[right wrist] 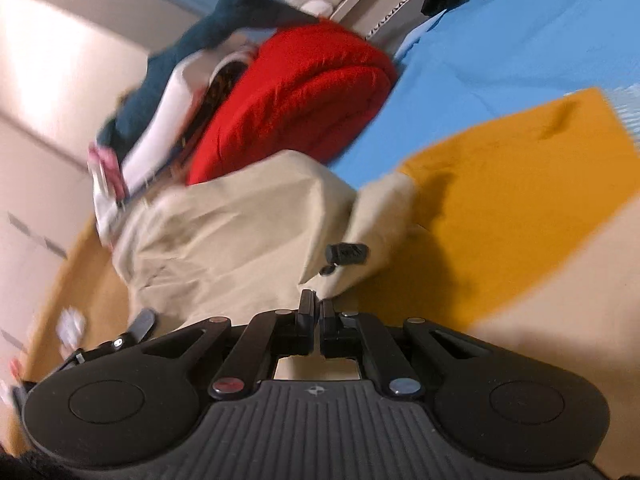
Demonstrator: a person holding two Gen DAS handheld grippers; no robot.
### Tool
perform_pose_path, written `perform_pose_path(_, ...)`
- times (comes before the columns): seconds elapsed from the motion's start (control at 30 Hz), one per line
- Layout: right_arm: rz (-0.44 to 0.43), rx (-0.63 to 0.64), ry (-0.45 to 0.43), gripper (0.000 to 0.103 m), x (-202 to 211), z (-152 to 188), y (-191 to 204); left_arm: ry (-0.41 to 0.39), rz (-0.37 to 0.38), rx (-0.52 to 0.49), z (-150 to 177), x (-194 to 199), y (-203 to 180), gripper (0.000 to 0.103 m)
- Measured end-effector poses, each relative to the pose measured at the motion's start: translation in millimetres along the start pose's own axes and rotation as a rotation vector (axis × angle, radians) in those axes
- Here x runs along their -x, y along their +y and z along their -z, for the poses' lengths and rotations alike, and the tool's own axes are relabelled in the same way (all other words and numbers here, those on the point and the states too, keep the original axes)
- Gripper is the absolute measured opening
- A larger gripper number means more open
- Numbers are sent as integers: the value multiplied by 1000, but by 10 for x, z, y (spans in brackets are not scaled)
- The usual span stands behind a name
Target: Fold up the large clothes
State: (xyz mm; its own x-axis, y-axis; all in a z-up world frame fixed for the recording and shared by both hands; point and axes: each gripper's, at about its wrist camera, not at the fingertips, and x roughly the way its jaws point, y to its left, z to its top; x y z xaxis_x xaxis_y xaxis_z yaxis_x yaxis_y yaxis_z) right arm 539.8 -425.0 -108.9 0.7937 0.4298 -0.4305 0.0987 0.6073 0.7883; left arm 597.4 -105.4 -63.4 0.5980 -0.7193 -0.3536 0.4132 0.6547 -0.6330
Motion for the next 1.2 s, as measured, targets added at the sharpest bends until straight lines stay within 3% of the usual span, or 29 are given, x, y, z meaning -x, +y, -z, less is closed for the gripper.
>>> perform_pose_path(0.17, 136, 57, 74, 0, 395, 395, -260, 165, -73, -31, 742, 28, 38, 4)
perform_pose_path(0.23, 180, 17, 96, 1, 438, 529, -436, 227, -101, -29, 977, -73, 128, 4)
perform_pose_path(0.3, 196, -62, 71, 11, 462, 634, -527, 254, -144, -54, 1069, -194, 179, 5)
perform_pose_path(0.33, 174, -97, 62, 17, 451, 672, -528, 261, -152, -52, 1104, -211, 192, 5)
perform_pose_path(0.4, 106, -113, 58, 70, 412, 726, -458, 265, -119, -74, 1101, -188, 183, 16)
perform_pose_path(0.43, 74, -108, 58, 77, 377, 755, -393, 271, -96, -100, 1082, -137, 143, 34)
perform_pose_path(0.47, 50, -90, 65, 80, 329, 771, -315, 250, -81, -129, 1052, -44, 99, 52)
perform_pose_path(0.5, 30, -67, 76, 80, 269, 785, -250, 207, -85, -154, 986, 42, 55, 62)
perform_pose_path(0.53, 30, -47, 91, 80, 186, 812, -180, 159, -107, -175, 927, 153, 26, 81)
perform_pose_path(0.57, 39, -42, 99, 81, 116, 834, -138, 110, -133, -187, 831, 269, -3, 87)
perform_pose_path(0.73, 26, -77, 127, 80, -224, 959, 6, -83, -285, -141, 220, 279, 139, 89)
perform_pose_path(0.77, 11, -83, 122, 71, -243, 969, 35, -71, -350, -126, 92, 134, 204, 89)
perform_pose_path(0.8, -1, -74, 118, 34, -282, 968, 86, -30, -392, -101, -22, -27, 297, 87)
perform_pose_path(0.83, 0, -34, 122, 9, -306, 970, 157, 47, -412, -58, -111, -274, 423, 61)
perform_pose_path(0.87, 20, 9, 131, 5, -318, 957, 206, 119, -415, -7, -158, -480, 528, 2)
perform_pose_path(0.93, 40, 74, 102, 4, -213, 918, 302, 197, -397, 42, -101, -613, 600, 0)
perform_pose_path(1.0, 48, 109, 69, 4, 2, 810, 320, 195, -355, -72, 35, -498, 379, 0)
perform_pose_path(1.1, 66, 115, 50, 4, 298, 628, 196, 252, -291, -143, 356, -285, 121, 0)
perform_pose_path(1.2, 110, 100, 102, 4, 358, 604, -43, 307, -403, -275, 670, -383, 166, 0)
